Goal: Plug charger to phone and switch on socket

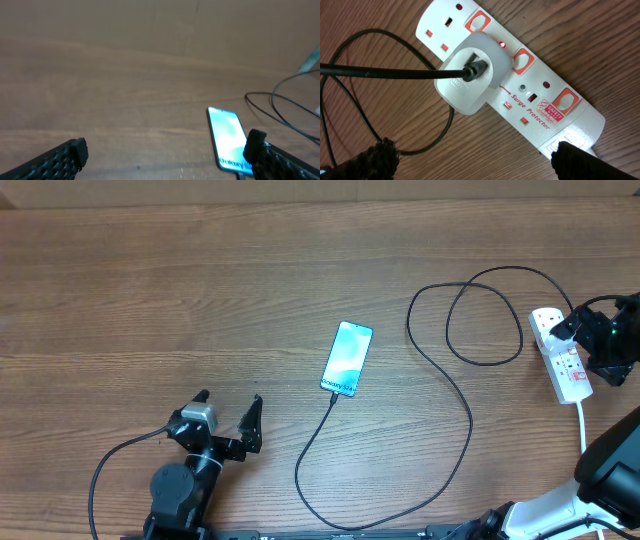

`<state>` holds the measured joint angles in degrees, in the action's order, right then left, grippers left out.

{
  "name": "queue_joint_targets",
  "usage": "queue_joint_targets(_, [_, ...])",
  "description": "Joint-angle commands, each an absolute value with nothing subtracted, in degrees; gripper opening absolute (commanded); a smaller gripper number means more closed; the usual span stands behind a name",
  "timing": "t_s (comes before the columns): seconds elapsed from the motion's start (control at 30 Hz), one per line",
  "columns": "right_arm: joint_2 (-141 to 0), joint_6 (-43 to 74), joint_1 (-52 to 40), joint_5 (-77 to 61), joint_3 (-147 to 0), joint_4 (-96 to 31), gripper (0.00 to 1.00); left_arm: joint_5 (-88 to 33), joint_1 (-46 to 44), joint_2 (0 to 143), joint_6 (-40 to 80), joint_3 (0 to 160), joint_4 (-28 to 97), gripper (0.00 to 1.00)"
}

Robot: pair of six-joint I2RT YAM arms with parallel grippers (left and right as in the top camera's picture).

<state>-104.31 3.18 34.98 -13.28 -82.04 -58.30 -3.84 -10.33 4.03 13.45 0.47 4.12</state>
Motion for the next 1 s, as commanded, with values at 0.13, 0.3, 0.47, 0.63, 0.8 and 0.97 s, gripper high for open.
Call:
queue_joint_targets(0.13, [-103.83, 2.92, 34.87, -13.58, -81.80, -58.17, 1.00, -0.71, -8.86, 0.19, 0.51, 0.27, 4.58, 1.00])
queue_joint_targets(0.3, [-103.83, 2.92, 34.87, -13.58, -81.80, -58.17, 1.00, -1.13, -3.60, 0.16, 2.00, 0.27, 4.58, 1.00])
queue_joint_targets(0.47, [-103.83, 2.92, 34.87, -13.58, -81.80, -58.17, 1.00, -1.02, -2.15, 0.16, 2.28, 0.27, 4.58, 1.00])
queue_joint_targets(0.63, [-103.83, 2.92, 34.87, -13.58, -81.80, -58.17, 1.00, -1.48, -2.17, 0.16, 2.33, 0.27, 4.45, 1.00])
queue_joint_targets(0.8, [-103.83, 2.92, 34.87, -13.58, -81.80, -58.17, 1.00, -1.48, -2.15, 0.19, 2.33, 0.27, 4.43, 1.00])
queue_joint_targets(0.97, [-103.83, 2.92, 34.87, -13.58, -81.80, -58.17, 1.00, -1.48, -2.15, 0.19, 2.33, 0.27, 4.43, 1.00])
